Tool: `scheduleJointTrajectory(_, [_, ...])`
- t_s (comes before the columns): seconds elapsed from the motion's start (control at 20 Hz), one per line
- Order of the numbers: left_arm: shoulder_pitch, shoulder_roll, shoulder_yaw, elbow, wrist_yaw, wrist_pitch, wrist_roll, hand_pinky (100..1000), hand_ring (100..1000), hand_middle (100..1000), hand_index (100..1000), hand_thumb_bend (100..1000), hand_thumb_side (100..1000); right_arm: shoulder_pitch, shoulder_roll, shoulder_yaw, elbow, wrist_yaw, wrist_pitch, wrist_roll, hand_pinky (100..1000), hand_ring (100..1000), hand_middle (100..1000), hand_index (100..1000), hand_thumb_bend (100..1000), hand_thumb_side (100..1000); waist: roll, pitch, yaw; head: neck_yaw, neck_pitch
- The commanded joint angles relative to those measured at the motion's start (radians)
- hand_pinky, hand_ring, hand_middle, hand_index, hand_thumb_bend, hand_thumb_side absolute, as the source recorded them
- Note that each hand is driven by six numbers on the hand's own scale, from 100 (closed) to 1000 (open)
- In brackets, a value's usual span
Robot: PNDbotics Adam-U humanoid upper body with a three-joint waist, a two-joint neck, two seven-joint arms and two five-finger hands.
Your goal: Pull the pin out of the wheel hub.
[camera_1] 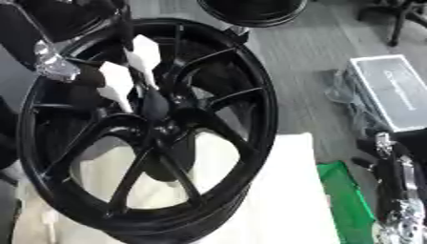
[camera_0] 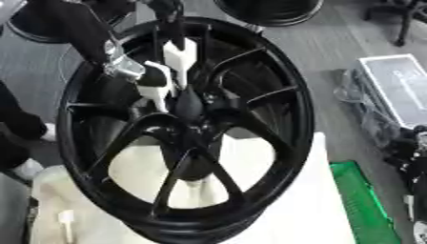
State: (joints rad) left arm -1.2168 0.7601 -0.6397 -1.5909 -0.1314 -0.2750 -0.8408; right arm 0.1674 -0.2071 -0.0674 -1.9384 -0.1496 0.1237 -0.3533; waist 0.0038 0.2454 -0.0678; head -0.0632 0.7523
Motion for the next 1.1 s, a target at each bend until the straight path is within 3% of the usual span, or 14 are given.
scheduleJointTrajectory(0.05, [-0.008,0.037,0.028,-0.015,-0.008,-0.080,-0.066,779,730,638,781,400,741,-0.003,-0.017,-0.006,-0.008,-0.004,0.002,-0.003,651,779,610,756,100,816,-0.001,-0.017,0.000,-0.005,-0.001])
scheduleJointTrajectory(0.4, [0.014,0.062,0.048,-0.037,-0.005,-0.073,-0.066,777,727,636,790,400,729,-0.004,-0.014,-0.006,-0.005,-0.004,0.003,-0.004,652,779,610,756,100,818,-0.003,-0.015,0.000,-0.006,0.000])
scheduleJointTrajectory(0.7, [0.041,0.081,0.050,-0.034,-0.026,-0.062,-0.066,767,731,669,820,379,662,-0.003,-0.013,-0.007,-0.006,-0.004,0.003,-0.004,652,780,611,756,100,817,-0.006,-0.013,0.000,-0.007,-0.001])
scheduleJointTrajectory(1.1, [0.068,0.099,0.052,-0.046,-0.040,-0.040,-0.066,754,725,670,839,370,660,-0.005,-0.013,-0.006,-0.006,-0.007,0.004,-0.003,652,780,612,756,100,818,-0.009,-0.012,0.001,-0.011,-0.004])
